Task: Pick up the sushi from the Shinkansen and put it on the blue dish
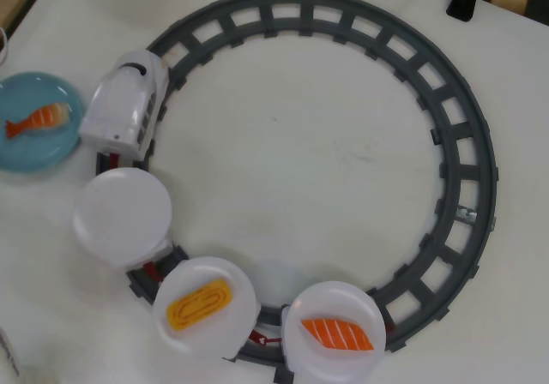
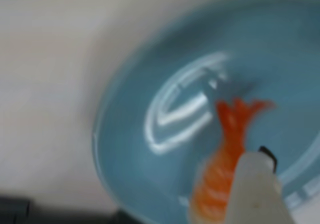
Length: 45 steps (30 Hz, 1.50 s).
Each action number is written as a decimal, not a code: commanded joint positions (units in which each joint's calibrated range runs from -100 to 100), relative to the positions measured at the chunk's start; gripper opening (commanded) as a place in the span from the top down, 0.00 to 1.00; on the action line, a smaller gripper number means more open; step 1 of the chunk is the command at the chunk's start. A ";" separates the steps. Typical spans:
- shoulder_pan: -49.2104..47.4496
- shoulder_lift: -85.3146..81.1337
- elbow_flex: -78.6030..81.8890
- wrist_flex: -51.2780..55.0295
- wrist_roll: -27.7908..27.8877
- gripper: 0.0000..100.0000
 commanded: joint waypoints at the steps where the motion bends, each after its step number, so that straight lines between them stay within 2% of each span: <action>1: -0.39 -12.85 -3.11 1.82 -0.25 0.72; 10: -4.70 -33.59 5.10 0.04 -0.56 0.73; 14: -7.69 -45.46 15.56 -6.33 -5.32 0.73; 18: -9.98 -58.31 32.51 -16.44 -8.46 0.73; 25: -16.41 -77.89 69.30 -34.44 -8.61 0.73; 32: -22.13 -90.83 103.92 -47.35 -8.61 0.73; 37: -22.57 -99.04 122.59 -52.36 -8.61 0.73; 45: -22.66 -113.81 143.06 -50.32 -8.67 0.73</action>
